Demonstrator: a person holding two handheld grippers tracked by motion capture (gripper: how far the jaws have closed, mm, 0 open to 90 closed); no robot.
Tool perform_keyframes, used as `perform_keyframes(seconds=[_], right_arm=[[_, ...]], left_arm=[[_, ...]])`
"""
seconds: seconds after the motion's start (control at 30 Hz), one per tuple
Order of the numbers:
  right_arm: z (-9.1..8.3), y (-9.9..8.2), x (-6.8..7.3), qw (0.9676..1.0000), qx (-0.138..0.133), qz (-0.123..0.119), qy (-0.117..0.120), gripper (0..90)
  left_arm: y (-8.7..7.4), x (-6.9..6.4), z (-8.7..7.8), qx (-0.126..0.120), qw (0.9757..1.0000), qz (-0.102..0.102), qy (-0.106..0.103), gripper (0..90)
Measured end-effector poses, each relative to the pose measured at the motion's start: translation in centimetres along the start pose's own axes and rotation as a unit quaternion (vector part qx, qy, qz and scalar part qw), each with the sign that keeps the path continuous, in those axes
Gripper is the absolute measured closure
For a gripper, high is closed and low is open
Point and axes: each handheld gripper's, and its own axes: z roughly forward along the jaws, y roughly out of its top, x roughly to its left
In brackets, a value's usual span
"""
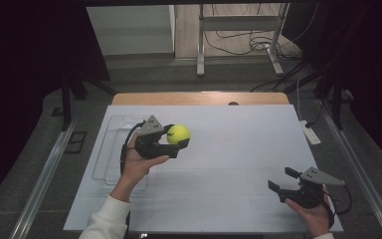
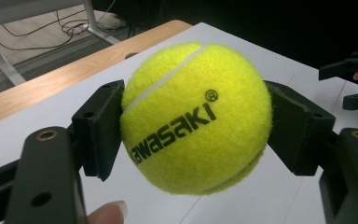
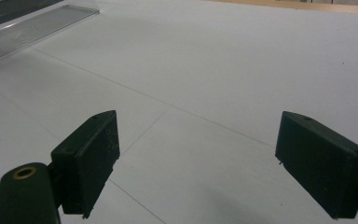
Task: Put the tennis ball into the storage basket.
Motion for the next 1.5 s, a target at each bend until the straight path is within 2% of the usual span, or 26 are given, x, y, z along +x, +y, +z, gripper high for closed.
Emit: perform_keyframes(seconds=[1.5], right_arm=[[0.0, 0.0, -0.1, 1.0000, 0.000, -0.001, -0.001, 13.7]], left_arm=[[-0.5, 2.6, -1.4, -0.004, 0.9984, -0.016, 0.054, 27.1]])
